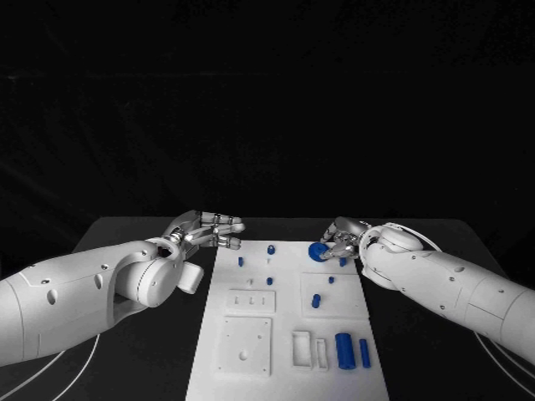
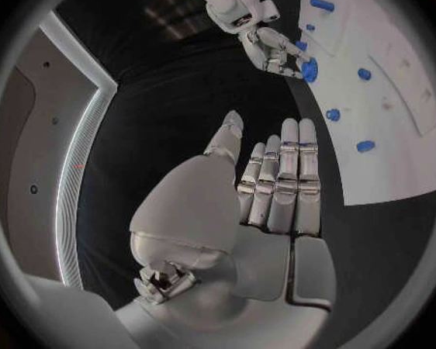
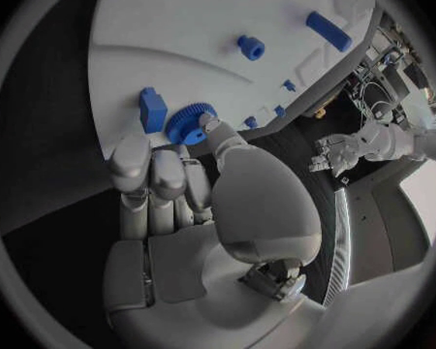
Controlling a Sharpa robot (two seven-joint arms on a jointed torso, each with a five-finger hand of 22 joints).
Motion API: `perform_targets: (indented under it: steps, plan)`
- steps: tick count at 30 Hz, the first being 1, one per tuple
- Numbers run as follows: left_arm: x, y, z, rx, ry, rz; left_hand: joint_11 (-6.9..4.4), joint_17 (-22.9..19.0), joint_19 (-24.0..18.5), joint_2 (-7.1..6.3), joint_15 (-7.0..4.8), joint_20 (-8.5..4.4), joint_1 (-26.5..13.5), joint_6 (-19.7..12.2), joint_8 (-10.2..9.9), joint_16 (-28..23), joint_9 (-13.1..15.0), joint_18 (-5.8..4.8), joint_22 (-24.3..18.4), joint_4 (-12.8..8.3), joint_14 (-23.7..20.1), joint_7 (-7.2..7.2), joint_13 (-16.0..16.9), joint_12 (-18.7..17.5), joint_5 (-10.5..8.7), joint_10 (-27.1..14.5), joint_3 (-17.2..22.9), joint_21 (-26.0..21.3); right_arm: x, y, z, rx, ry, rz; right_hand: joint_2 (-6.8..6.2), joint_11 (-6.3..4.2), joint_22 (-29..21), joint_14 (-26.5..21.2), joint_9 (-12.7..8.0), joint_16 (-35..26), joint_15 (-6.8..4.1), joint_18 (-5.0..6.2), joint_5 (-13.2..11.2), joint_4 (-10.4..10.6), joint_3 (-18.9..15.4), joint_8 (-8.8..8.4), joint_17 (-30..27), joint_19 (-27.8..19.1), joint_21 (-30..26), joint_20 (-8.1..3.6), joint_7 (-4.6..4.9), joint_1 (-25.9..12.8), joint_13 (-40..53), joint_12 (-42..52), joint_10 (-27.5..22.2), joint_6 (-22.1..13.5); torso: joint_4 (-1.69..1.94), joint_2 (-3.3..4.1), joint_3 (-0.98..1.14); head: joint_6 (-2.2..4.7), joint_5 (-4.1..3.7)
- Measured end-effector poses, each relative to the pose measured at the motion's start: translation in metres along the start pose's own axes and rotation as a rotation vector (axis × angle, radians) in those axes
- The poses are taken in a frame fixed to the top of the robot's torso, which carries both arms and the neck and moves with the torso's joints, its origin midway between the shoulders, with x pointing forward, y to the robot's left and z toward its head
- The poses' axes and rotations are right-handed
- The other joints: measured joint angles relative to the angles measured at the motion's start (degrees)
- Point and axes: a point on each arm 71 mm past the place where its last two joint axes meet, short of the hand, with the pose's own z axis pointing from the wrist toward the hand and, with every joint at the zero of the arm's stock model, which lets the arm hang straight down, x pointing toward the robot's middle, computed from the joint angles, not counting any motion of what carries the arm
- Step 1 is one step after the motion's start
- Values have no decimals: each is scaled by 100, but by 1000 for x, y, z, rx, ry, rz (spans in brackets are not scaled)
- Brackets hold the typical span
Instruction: Assemble the parts on the task board
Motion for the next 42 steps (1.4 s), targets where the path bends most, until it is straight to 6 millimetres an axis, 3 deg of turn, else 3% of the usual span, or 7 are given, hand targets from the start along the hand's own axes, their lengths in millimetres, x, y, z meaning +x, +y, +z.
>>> perform_targets:
  steps: [7, 19, 25, 29, 36, 42]
  plan:
    - [0, 0, 0, -5, 0, 2, 0, 0, 0, 0, 0, 0, 0, 0, 0, 0, 0, 0, 0, -22, 0, 0, 0, 0, 33, 0, 22, 1, 0, 0, 0, 2, 4, 10, 42, 0, 0, 0, 6, 0, 0, 0, 0, 102, 20, -1, 0, 0, -23, 0, -14, -163, 0, 0, 0, 212, 1, -2, 0, -18, -31]
    - [0, 1, 1, -13, 1, 3, 1, 0, -21, 0, 0, -21, 0, 0, 0, 0, 0, -2, 6, -37, 0, 0, 0, 0, 33, -41, 37, 22, 1, 4, 1, -1, 5, 9, 19, 0, -1, 0, 7, 0, 0, -1, -64, 174, -53, -1, -12, 0, -70, 0, -6, -184, -1, 0, 0, 203, -2, -1, 6, -26, -29]
    - [0, 1, 1, -17, 1, 4, 1, 0, -21, 0, 0, -21, 0, -42, 0, 0, 0, -2, 6, -37, 0, -1, 0, 0, 33, -41, 37, 22, 2, 11, 0, -20, -7, -12, -81, 0, -2, 0, 14, 0, 0, -2, -66, 261, -86, 0, -12, 0, -70, 0, 32, -84, -1, 0, 0, 165, -5, 0, 9, -26, -19]
    - [0, 1, 1, -19, 1, 4, 1, 0, -21, 0, 0, -21, 0, -82, 0, 0, 0, -1, 5, -37, 0, -1, 0, 0, 33, -41, 38, 22, 2, 16, -1, -36, -24, -25, -98, 0, -2, 0, 14, 0, 0, -2, -66, 266, -82, 0, -11, 0, -70, 0, 49, -67, -1, 0, -1, 47, -5, 0, 10, -21, -18]
    - [0, 2, 1, -21, 0, 4, 3, 0, -21, 0, 0, -21, 0, -82, 0, 0, 0, -1, 5, -37, 0, -1, 0, 0, 33, -43, 38, 24, -1, 23, -2, -62, -60, -47, -136, 32, -2, 0, -9, -45, 0, -2, -65, 330, -145, 0, -33, 0, -153, 0, 76, -66, -1, -85, -32, -484, -7, 1, 12, -11, -18]
    - [0, 2, 1, -23, -1, 5, 21, 0, -21, 0, 0, -21, 0, -82, 0, 0, 0, -2, 5, -37, 0, -1, 0, 0, 33, -61, 37, 44, -2, 24, -3, -68, -76, -56, -140, 32, -2, 0, -9, -46, 0, -2, -65, 345, -160, 0, -37, 0, -153, 0, 80, -70, -1, -85, -33, -525, -6, 1, 12, -12, -14]
